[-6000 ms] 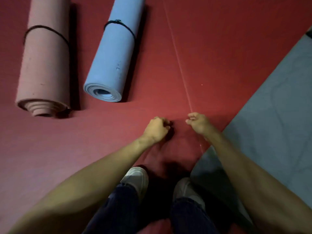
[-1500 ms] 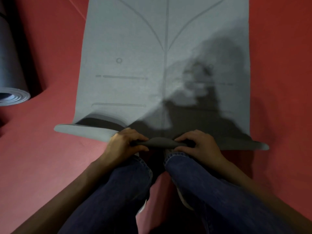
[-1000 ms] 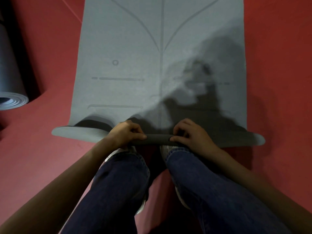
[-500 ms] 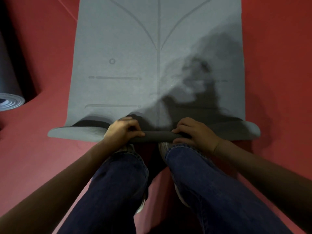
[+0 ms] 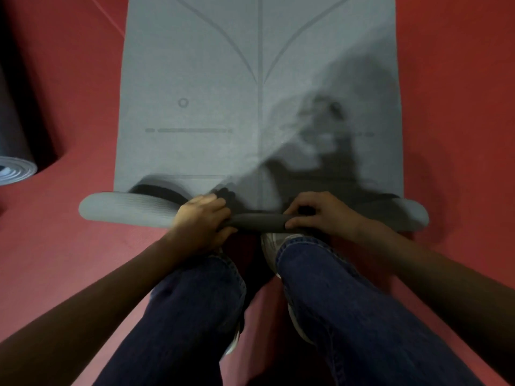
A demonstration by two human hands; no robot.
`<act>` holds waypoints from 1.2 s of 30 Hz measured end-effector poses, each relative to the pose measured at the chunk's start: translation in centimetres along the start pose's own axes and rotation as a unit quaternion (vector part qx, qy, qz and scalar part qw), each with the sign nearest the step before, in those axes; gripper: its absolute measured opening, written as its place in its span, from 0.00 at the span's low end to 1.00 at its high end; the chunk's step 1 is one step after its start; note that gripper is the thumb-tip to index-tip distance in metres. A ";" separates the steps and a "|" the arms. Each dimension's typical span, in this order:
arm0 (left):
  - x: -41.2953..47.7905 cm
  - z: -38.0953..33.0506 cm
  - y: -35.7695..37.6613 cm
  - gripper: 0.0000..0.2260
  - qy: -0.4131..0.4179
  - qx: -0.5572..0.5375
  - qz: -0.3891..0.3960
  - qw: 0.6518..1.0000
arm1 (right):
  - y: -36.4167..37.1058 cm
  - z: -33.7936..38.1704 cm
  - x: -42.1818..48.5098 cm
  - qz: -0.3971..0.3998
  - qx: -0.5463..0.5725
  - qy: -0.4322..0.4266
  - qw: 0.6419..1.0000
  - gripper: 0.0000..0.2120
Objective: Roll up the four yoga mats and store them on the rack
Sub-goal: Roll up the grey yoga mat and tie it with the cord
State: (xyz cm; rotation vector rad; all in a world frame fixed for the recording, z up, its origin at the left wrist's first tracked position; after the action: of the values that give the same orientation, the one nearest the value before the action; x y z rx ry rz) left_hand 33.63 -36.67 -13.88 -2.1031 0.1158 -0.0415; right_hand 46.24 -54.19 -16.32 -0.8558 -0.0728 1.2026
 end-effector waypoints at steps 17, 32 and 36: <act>2.1 4.1 -0.4 0.22 -0.208 -0.172 0.134 0.953 | 0.9 1.7 -2.7 -0.240 -0.305 -0.086 0.918 0.18; 0.2 2.1 0.3 0.21 -0.058 0.042 -0.032 0.997 | -2.4 -0.8 2.4 0.035 -0.051 0.107 0.992 0.11; 0.7 2.7 0.2 0.19 -0.070 0.014 -0.029 0.997 | -2.1 -0.2 1.8 -0.034 -0.147 0.067 0.986 0.11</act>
State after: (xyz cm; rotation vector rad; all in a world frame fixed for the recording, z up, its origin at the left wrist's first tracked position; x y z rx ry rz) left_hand 34.53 -34.55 -15.38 -2.0736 -0.0301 0.0697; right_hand 48.74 -53.01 -15.84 -1.1815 -0.1721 1.0821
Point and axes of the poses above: each hand's wrist, its own x-axis towards the middle knuckle, its own y-axis out of the palm, z = x × y, the point moved 6 cm from there along x, towards the middle knuckle, and after that the axes turned 13 degrees about -x, right-handed, at the moved point
